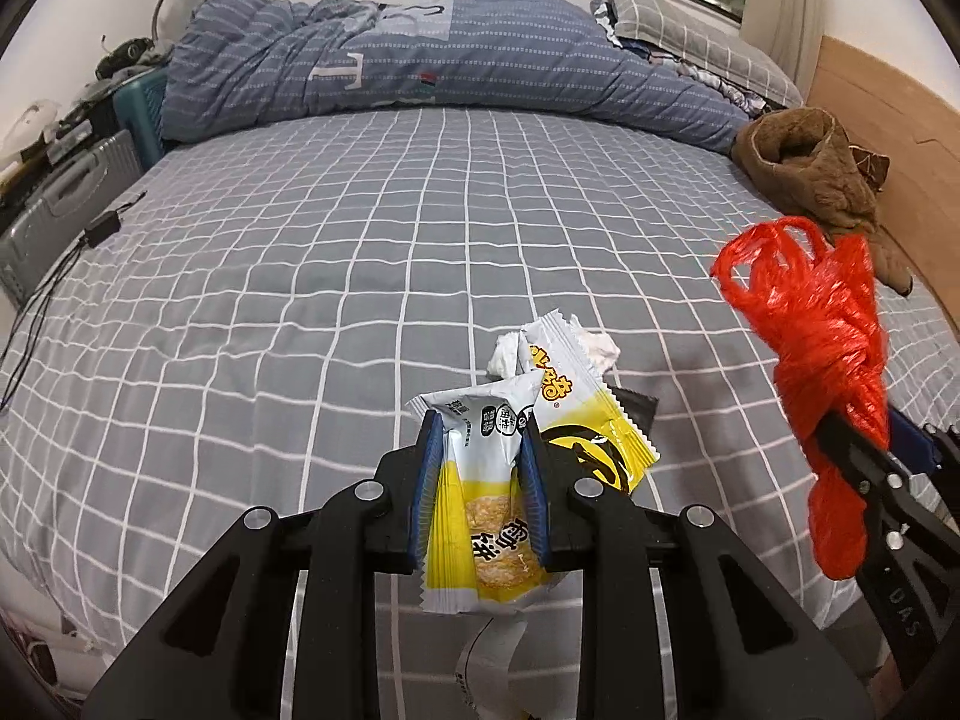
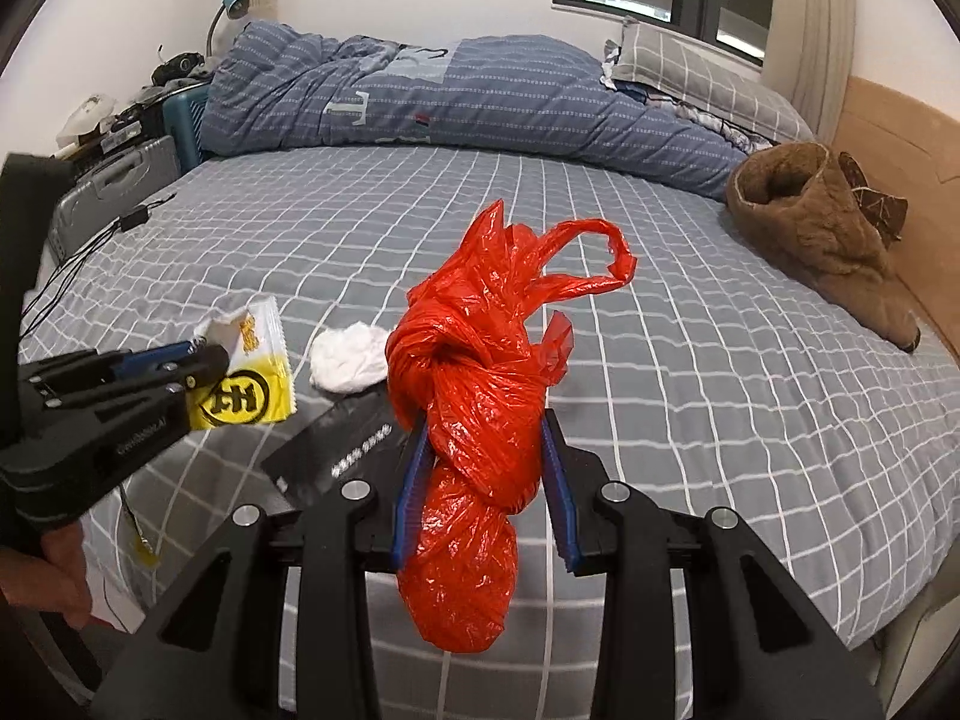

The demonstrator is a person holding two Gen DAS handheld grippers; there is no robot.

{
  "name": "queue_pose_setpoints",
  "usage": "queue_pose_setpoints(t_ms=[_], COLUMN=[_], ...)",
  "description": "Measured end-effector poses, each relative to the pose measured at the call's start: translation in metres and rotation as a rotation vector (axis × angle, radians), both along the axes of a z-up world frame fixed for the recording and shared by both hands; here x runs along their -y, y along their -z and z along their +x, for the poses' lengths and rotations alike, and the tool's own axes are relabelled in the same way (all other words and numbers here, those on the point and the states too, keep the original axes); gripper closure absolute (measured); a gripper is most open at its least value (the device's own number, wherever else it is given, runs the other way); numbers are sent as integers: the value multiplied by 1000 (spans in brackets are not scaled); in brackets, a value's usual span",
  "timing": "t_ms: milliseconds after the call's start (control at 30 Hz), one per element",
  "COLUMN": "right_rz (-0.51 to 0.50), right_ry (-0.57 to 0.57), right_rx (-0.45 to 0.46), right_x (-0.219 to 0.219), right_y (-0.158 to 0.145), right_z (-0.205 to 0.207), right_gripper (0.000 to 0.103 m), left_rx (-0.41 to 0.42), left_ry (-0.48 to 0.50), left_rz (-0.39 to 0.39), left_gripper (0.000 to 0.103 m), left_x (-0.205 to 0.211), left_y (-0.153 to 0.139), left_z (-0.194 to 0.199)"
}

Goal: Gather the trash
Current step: 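Lift the red bag and yellow wrapper off the bed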

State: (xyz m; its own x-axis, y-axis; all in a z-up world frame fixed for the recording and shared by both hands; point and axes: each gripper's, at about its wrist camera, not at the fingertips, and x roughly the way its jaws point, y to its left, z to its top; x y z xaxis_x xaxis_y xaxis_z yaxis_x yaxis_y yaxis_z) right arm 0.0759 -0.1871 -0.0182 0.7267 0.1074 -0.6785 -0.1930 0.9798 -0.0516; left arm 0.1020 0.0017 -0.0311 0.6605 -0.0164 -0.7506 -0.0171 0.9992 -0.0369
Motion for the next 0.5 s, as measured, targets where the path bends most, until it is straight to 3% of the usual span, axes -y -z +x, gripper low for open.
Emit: queue_pose_setpoints(t_ms=[500], right_rz=[14], right_ry=[-7], right_rx=[35], right_x=[0], right_y=[-20], right_z=[-42], right_gripper=[70], left_rx=[-5], left_ry=[25], left_rz=[-11], left_gripper=[79], left_x=[5], left_y=[-4], left_z=[-50])
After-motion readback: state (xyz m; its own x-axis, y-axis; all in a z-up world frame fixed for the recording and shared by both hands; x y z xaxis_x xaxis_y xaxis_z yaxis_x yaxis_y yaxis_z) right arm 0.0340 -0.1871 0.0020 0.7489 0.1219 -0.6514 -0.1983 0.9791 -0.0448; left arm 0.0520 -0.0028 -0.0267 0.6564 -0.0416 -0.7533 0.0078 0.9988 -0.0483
